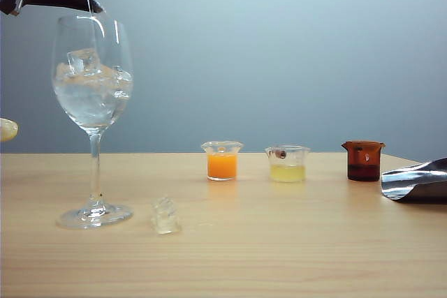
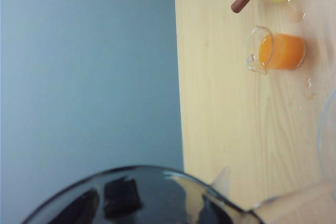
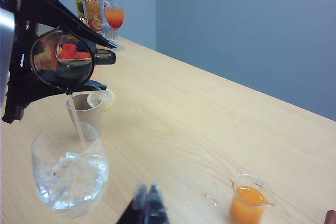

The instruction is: Pick up the first measuring cup from the left, pour the coconut rum inside into the goblet, and finally put the measuring cup back in its original place.

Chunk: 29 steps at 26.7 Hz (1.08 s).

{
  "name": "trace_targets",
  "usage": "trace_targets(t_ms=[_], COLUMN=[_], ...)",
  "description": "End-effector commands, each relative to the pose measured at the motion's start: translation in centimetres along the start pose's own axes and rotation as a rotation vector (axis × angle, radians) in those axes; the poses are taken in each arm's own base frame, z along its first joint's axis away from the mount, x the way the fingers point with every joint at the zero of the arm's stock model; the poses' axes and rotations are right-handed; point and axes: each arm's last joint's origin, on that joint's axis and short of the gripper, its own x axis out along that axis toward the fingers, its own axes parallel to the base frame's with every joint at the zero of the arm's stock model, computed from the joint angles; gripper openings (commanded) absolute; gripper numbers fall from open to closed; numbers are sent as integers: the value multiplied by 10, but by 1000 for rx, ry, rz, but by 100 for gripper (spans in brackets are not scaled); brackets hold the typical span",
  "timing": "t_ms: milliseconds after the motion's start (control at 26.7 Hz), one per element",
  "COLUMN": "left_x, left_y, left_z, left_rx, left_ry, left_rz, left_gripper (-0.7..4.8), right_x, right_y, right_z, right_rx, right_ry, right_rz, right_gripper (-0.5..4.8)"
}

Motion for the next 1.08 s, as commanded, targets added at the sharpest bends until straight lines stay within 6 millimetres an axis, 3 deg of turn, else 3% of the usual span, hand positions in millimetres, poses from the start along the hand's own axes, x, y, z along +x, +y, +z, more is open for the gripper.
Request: trace_targets(t_ms=[37,636,785,1084], left_x=[0,2,2,2], left_y=[4,4,4,3], left_z=[4,9,8,8], left_rx=[69,167,215,215], left_ry=[-25,2,24,24], left_rz=[29,24,21,14], left_gripper=[232,230,178,178], right_x=[0,0,0,0], right_y=[0,0,0,0], right_z=[5,5,5,4], right_rx=[-3,-3,-3,-3], right_ry=[-27,-25,-25,-25], right_rz=[2,2,2,2], right_gripper=[-9,-9,-9,-9])
